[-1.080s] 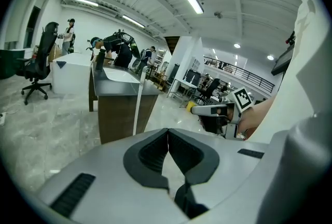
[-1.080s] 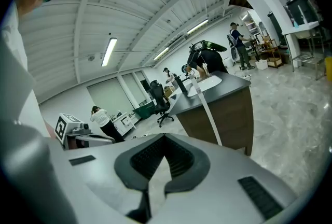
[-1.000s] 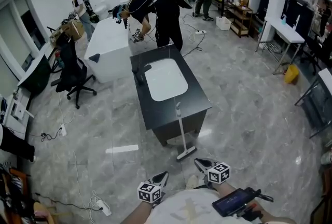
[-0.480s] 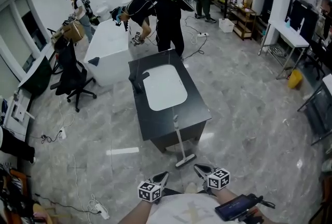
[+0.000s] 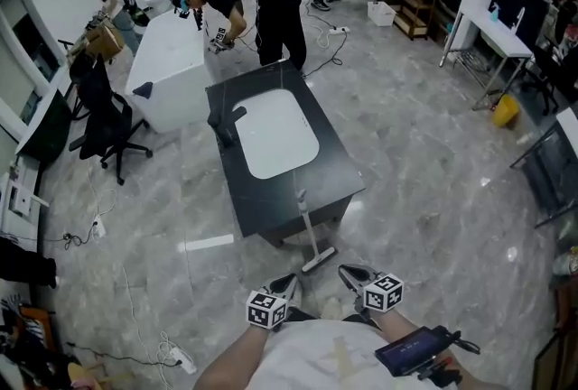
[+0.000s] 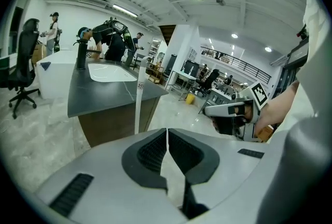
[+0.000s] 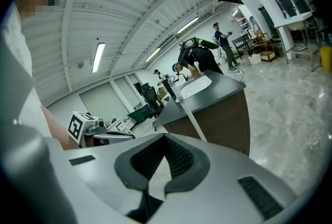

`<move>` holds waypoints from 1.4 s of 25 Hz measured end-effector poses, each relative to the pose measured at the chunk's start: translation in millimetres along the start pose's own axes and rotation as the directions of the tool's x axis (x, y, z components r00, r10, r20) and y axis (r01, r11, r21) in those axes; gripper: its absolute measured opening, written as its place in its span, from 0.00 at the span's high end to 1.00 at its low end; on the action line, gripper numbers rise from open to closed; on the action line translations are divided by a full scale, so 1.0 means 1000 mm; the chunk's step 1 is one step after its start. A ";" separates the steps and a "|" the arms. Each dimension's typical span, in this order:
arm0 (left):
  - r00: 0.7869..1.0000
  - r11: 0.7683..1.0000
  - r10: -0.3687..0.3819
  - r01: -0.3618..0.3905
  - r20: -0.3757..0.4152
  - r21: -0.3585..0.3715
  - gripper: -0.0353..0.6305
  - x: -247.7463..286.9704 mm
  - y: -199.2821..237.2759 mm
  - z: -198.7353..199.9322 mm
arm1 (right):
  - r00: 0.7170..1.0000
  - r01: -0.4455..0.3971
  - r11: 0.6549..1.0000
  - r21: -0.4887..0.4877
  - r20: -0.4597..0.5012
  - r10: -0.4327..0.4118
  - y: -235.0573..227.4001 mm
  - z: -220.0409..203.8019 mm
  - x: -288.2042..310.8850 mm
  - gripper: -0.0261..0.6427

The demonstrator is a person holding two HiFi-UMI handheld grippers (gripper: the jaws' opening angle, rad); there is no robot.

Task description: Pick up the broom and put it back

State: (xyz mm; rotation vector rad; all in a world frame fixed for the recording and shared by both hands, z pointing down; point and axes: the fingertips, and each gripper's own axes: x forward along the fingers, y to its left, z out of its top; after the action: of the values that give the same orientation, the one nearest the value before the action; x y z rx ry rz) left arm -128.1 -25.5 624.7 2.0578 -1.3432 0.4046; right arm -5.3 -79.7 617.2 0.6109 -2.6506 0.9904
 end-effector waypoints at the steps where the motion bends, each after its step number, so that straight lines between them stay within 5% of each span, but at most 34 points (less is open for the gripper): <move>1: 1.000 1.000 -0.010 0.010 -0.007 0.004 0.93 0.003 0.001 0.002 | 1.000 0.012 1.000 0.009 0.001 -0.012 0.001 -0.001 -0.002 0.94; 12: 0.993 0.993 -0.109 0.110 -0.037 0.040 0.93 0.050 0.028 0.042 | 0.991 0.132 0.991 0.037 0.011 -0.132 -0.017 0.014 0.000 0.94; 21: 0.996 0.993 -0.076 0.071 0.044 0.090 0.92 0.071 0.060 0.096 | 0.971 0.237 0.967 0.095 0.018 -0.240 -0.019 0.004 -0.008 0.94; 35: 0.985 0.977 -0.165 0.155 0.054 0.148 0.71 0.115 0.070 0.150 | 0.926 0.355 0.920 0.164 0.069 -0.370 -0.022 0.005 -0.026 0.94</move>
State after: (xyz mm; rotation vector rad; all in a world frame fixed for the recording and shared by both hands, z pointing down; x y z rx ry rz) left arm -154.1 -224.0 602.2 2.2979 -1.2054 0.3744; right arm 27.2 -90.7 616.4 1.1649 -2.4250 1.0703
